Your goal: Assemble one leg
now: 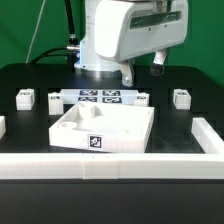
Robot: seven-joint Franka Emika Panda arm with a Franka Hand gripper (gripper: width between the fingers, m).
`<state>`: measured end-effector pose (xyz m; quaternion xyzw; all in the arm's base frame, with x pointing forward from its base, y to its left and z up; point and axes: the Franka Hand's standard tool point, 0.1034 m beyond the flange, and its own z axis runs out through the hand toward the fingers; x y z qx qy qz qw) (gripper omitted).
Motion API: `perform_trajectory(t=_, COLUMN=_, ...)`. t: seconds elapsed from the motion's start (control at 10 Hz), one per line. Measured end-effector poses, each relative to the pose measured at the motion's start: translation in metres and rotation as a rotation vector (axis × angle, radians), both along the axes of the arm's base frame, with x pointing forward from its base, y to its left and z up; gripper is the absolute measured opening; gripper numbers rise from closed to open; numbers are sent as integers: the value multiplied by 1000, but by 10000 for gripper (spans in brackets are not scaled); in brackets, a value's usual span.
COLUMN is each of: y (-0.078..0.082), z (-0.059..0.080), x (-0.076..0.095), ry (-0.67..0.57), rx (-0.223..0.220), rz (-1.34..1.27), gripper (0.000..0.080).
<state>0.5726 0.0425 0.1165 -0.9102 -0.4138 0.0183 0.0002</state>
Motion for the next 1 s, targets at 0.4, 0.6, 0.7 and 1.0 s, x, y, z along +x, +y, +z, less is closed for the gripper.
perform_trajectory(t=0.4, y=0, z=-1, x=-1, ry=5, rx=-1, rz=-7, gripper=650)
perform_trajectory(t=0.6, y=0, z=-1, x=-1, ry=5, rx=-1, rz=-7, gripper=650)
perform_trajectory(t=0.7, y=0, z=-1, x=-1, ry=5, rx=-1, rz=-7, gripper=650)
perform_trajectory(t=1.0, y=4, z=-14, x=-24, ry=-23, rx=8, rz=67, gripper=650)
